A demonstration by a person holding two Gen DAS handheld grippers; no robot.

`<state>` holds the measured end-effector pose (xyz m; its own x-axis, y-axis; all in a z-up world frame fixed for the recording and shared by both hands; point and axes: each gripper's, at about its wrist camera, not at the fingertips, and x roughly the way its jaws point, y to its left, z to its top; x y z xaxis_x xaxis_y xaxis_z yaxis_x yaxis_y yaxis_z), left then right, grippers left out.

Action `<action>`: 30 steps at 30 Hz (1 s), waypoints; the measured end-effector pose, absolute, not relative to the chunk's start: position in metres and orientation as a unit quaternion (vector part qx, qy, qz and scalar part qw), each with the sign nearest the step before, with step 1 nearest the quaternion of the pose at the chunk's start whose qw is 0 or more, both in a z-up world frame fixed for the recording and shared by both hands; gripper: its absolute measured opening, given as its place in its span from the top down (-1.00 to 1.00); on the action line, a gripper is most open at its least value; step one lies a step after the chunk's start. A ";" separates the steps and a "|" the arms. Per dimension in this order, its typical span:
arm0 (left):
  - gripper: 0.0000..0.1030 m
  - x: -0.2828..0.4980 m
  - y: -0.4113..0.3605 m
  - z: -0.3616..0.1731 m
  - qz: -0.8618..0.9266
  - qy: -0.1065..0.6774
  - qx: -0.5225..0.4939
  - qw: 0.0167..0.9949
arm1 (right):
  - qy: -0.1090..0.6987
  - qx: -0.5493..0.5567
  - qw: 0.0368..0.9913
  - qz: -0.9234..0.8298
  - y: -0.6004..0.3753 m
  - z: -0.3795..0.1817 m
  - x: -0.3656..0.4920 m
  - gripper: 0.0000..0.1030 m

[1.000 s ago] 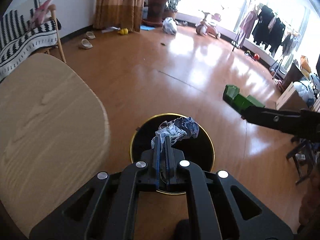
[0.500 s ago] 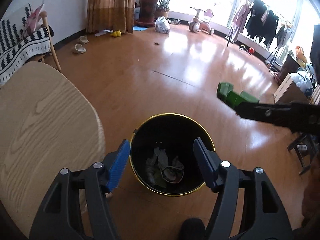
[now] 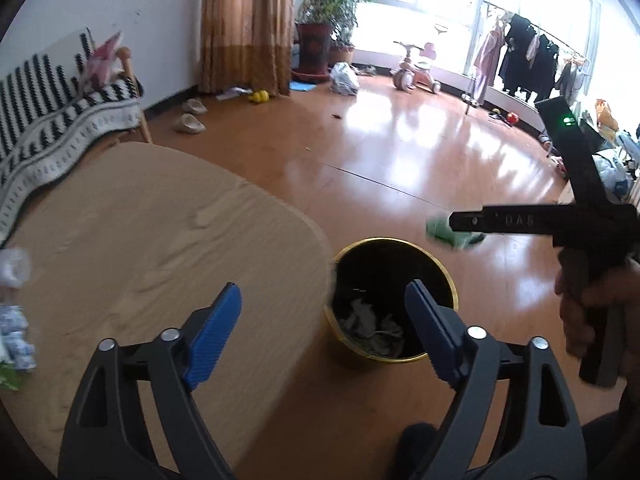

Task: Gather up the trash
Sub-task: 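Carry the blue cloth and green tray over the bin and open both tools, then grasp the crumpled silver foil wrapper with the right tool while the left grasps the purple toy pig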

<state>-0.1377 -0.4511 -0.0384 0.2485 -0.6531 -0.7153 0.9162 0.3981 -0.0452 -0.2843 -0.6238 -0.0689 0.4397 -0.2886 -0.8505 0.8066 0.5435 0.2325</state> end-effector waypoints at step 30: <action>-0.75 0.131 -0.061 -0.055 -0.124 0.398 0.031 0.909 | 0.440 0.136 0.887 -0.039 -0.300 -0.061 0.052 -0.45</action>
